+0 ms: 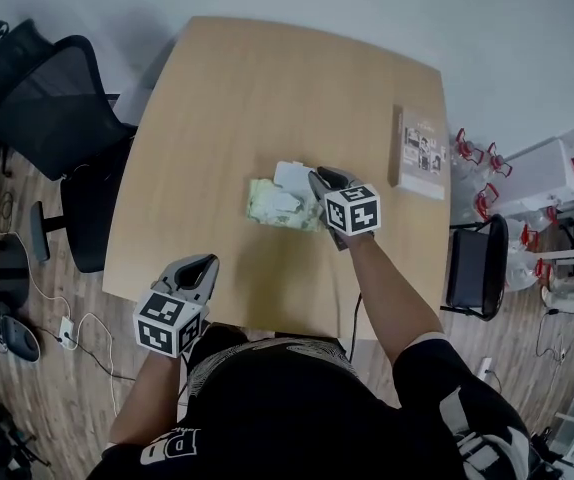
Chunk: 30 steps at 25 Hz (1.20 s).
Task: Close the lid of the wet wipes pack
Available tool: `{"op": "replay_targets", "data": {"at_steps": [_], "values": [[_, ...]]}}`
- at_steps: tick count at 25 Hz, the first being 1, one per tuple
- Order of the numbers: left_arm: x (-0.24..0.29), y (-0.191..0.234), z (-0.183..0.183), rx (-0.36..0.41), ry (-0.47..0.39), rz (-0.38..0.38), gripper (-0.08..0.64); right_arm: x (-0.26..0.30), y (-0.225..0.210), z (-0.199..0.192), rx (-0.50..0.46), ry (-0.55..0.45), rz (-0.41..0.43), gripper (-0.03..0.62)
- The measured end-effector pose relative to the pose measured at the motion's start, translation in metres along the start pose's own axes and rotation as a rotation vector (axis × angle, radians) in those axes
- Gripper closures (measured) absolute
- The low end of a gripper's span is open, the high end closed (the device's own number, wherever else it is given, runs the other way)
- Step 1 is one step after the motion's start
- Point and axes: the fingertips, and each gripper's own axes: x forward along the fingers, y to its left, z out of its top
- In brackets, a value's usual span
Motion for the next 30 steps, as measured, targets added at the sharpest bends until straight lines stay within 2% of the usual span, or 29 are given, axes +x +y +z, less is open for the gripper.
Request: {"op": "replay_targets", "data": {"at_steps": [7, 12, 19, 25, 30], "values": [[0.002, 0.001, -0.006, -0.035, 0.004, -0.003, 0.540, 0.018, -0.009, -0.007, 0.012, 0.023, 0.018, 0.505], [0.001, 0.000, -0.008, -0.028, 0.012, -0.013, 0.540, 0.023, -0.002, -0.008, 0.015, 0.037, 0.085, 0.495], [-0.002, 0.003, -0.008, -0.025, 0.009, -0.022, 0.540, 0.013, 0.013, 0.007, -0.009, 0.001, 0.118, 0.496], [-0.003, 0.004, -0.007, -0.013, 0.008, -0.039, 0.540, -0.006, 0.031, 0.007, 0.017, -0.013, 0.144, 0.496], [0.000, 0.001, -0.006, 0.017, 0.005, -0.053, 0.540, -0.019, 0.042, -0.004, 0.086, 0.011, 0.146, 0.495]]}}
